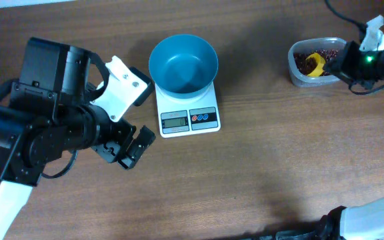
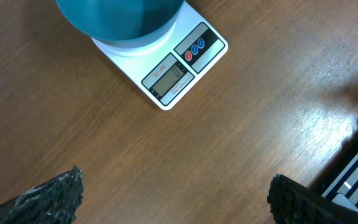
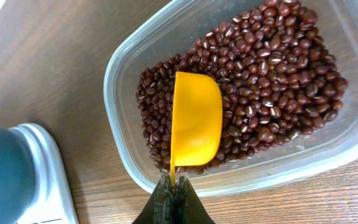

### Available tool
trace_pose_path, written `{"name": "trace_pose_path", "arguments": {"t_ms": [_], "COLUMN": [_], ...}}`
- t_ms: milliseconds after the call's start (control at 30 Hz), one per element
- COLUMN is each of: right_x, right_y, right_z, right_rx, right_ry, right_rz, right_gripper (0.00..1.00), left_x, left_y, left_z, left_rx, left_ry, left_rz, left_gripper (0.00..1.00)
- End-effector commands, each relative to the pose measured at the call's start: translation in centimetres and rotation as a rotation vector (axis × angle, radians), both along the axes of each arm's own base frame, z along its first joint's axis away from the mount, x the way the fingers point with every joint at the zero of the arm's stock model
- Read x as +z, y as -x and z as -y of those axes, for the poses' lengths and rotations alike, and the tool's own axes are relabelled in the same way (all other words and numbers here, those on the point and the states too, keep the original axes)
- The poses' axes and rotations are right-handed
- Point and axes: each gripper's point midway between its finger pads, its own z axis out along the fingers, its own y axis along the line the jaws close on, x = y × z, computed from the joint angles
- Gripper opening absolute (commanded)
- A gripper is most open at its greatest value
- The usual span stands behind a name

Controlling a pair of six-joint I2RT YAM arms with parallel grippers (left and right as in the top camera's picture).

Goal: Scoop item into bowl and weigh 50g on scale
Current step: 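Lower the yellow scoop into the bean tub with the right gripper, then lift the filled scoop out of the tub toward the teal bowl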

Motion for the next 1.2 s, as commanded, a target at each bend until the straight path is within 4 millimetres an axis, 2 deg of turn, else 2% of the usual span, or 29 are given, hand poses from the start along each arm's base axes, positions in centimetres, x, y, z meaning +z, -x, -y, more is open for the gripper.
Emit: {"name": "trace_pose_path", "arguments": {"t_ms": [0, 233, 600, 800, 1000, 1167], "right_x": [0.6, 1.2, 2.2, 2.5, 3.2, 4.3], "right_y": [0.2, 0.7, 0.9, 1.1, 1.1, 1.0], "right_z": [0.4, 1.6, 1.9, 2.6, 2.4, 1.4], "right_rx": [-0.005, -0.037, -0.039, -0.058, -0.046, -0.009], "right_ry": [-0.074, -0.137, -0.209, -0.232, -0.279, -0.347], "right_rz": [0.033, 0.059, 0.105, 0.123, 0.154, 0.196], "right_gripper": [0.04, 0.04, 0.04, 0.04, 0.04, 0.04], "left_x": [1.1, 1.1, 1.1, 1.1, 1.1, 1.1], "left_y": [0.1, 0.1, 0.1, 0.1, 0.1, 0.1], "left_z": [0.3, 0.3, 0.3, 0.3, 0.3, 0.3], "left_rx": [-0.024, -0.024, -0.024, -0.024, -0.024, -0.024], "left_ry": [0.019, 0.019, 0.019, 0.019, 0.019, 0.019], "left_rz": [0.034, 0.034, 0.034, 0.034, 0.034, 0.034], "left_gripper": [0.99, 0.99, 0.99, 0.99, 0.99, 0.99]}}
